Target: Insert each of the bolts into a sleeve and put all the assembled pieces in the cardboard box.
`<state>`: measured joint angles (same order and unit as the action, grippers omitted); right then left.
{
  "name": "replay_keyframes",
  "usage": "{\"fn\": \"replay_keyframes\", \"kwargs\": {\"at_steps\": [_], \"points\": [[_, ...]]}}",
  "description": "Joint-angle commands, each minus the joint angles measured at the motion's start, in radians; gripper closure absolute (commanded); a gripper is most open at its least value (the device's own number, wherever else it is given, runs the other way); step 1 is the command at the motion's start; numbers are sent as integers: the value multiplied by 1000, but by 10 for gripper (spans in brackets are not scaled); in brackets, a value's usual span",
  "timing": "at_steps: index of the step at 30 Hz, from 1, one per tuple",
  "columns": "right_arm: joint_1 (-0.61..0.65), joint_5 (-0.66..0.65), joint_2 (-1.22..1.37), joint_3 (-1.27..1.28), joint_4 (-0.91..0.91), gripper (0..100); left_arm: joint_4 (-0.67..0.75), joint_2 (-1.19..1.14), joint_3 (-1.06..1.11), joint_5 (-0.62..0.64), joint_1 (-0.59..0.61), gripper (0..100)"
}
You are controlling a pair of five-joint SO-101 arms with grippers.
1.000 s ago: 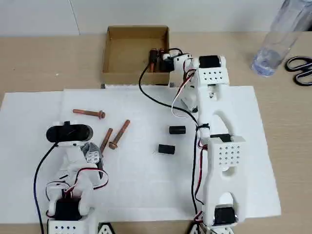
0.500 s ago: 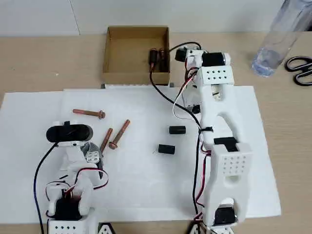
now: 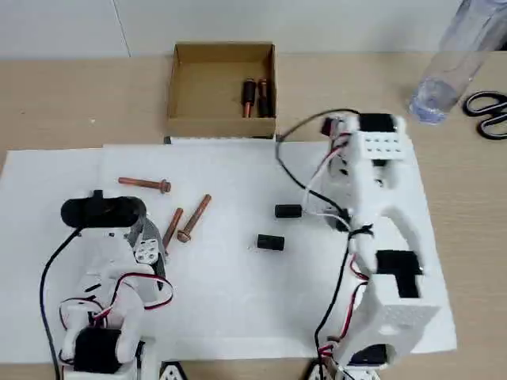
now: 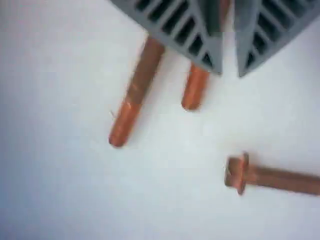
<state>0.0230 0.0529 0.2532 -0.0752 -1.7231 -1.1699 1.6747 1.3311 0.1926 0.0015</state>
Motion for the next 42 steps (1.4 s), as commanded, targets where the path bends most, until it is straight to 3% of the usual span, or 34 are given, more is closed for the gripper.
{"fn": "replay_keyframes", "kwargs": {"at_steps": [1,6,12,21,31,42], "points": [[-81,9,-84,38,-5,996,-29,-176,-173,-5,-17,992],[-170,8,-137,86,5,995,-38,-557,-452,-8,-15,992],[-239,-6,-179,144,36,995,-173,-984,-835,-9,-14,993],[-369,-103,-194,183,41,995,-347,-1399,-1167,-34,-14,993],[-524,-140,-194,183,39,995,-364,-1666,-1343,-453,71,989],[-496,-138,-197,181,19,995,-356,-1832,-1434,-1270,186,943]]}}
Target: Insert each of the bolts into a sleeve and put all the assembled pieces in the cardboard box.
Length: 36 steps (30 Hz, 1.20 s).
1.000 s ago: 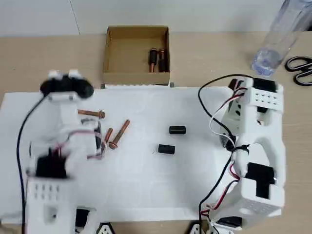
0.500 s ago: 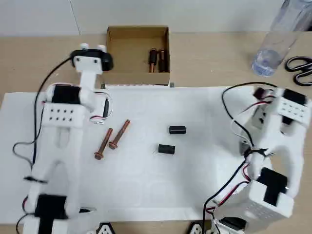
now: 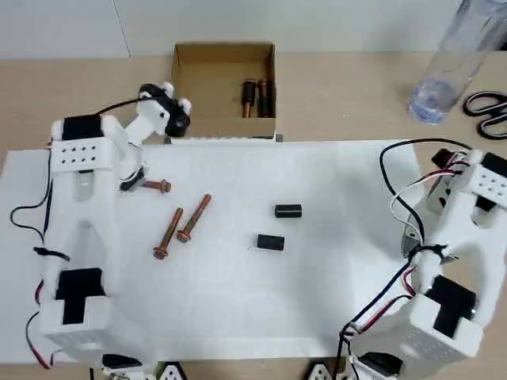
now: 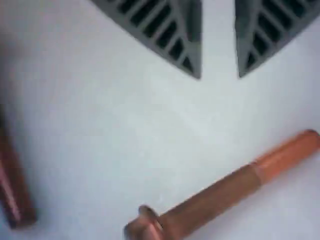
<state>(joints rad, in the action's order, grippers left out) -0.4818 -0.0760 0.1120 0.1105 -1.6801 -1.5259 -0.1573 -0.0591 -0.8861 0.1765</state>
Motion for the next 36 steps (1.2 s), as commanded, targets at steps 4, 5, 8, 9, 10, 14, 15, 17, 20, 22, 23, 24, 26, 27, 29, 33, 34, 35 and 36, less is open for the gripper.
{"fn": "replay_keyframes", "kwargs": {"at_steps": [4,5,8,9,10,14,15,17,20,22,23,24,26,27,29,33,34,35,36], "points": [[48,-8,-56,-3,-39,995,0,-28,-47,-385,14,942],[64,-8,-58,-5,-39,995,0,-34,-47,-416,14,942],[105,-8,-110,-3,-39,995,0,-57,-47,-493,14,942],[124,-8,-139,-3,-39,995,0,-69,-47,-525,14,942],[143,-8,-168,-3,-39,995,0,-77,-47,-549,14,942],[229,-9,-263,-3,-38,996,18,-103,-47,-612,15,929],[248,-9,-278,-3,-38,996,35,-107,-47,-628,15,915],[277,-9,-294,-3,-39,996,80,-117,-47,-643,14,902],[289,-6,-295,-2,-41,996,115,-130,-47,-644,2,900],[286,-9,-295,11,-42,996,121,-137,-47,-646,-12,900],[286,-9,-295,25,-41,996,121,-137,-47,-647,-15,900],[286,-9,-295,38,-41,996,121,-137,-48,-657,-25,899],[288,-9,-295,69,-38,996,117,-141,-58,-660,-35,899],[288,-9,-295,81,-36,996,120,-143,-59,-661,-37,899],[285,-9,-298,95,-36,996,124,-144,-61,-666,-51,899],[283,-9,-302,98,-36,996,163,-158,-59,-666,-69,899],[283,-11,-302,98,-36,996,172,-175,-62,-667,-72,899],[283,-11,-302,98,-36,996,181,-193,-71,-671,-74,899],[283,-11,-302,98,-38,996,183,-212,-85,-681,-74,899]]}}
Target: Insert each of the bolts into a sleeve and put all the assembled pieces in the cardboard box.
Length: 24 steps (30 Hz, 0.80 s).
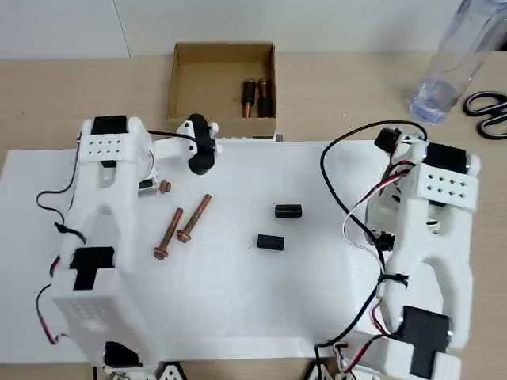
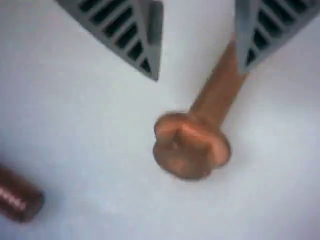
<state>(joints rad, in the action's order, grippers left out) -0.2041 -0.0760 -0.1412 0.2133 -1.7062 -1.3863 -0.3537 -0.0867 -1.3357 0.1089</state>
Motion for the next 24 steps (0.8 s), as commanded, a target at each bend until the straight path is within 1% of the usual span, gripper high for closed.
{"fn": "replay_keyframes", "kwargs": {"at_steps": [1,5,11,18,24], "points": [[5,-11,-48,-5,-13,996,43,-38,-71,-238,-5,899],[4,-11,-48,-5,-16,996,32,-107,-143,-241,-5,899],[4,-11,-50,-5,-16,996,-44,-180,-217,-244,-5,899],[10,-9,-50,-5,-16,996,-46,-265,-220,-244,0,903],[10,-9,-50,-5,-16,996,-48,-282,-217,-242,-2,909]]}}
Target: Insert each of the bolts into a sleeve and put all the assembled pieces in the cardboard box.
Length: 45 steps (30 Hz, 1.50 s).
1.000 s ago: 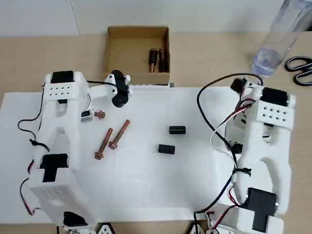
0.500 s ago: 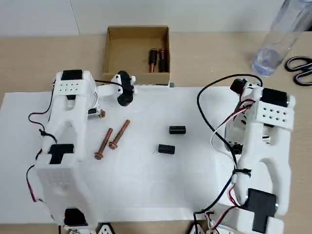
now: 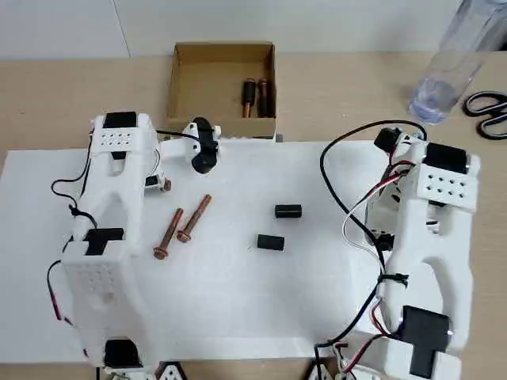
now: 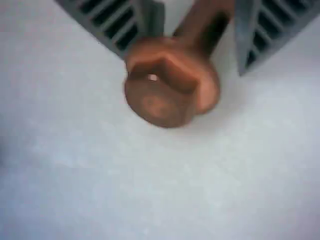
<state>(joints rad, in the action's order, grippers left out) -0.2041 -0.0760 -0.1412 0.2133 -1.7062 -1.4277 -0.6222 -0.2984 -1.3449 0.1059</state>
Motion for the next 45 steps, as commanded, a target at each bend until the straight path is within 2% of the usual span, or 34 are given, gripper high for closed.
{"fn": "replay_keyframes", "kwargs": {"at_steps": [1,4,10,16,21,25,34,41,45], "points": [[10,-9,-50,-5,-16,996,-8,-15,-5,-232,-2,924],[7,-9,-50,-5,-16,996,-61,-14,-10,-235,-9,997],[4,-8,-50,-5,-18,996,-146,-5,-48,-230,-18,995],[10,-8,-50,-9,-18,996,-324,-5,-245,-187,-14,995],[10,-5,-84,-9,-19,996,-324,23,-397,-84,9,995],[10,-5,-191,-9,-13,996,-324,101,-430,-21,21,995],[10,-11,-378,20,-16,995,-322,242,-437,267,-12,995],[10,-3,-512,152,-8,995,-324,460,-378,712,-83,995],[10,-3,-650,189,58,995,-322,586,-329,772,-95,995]]}}
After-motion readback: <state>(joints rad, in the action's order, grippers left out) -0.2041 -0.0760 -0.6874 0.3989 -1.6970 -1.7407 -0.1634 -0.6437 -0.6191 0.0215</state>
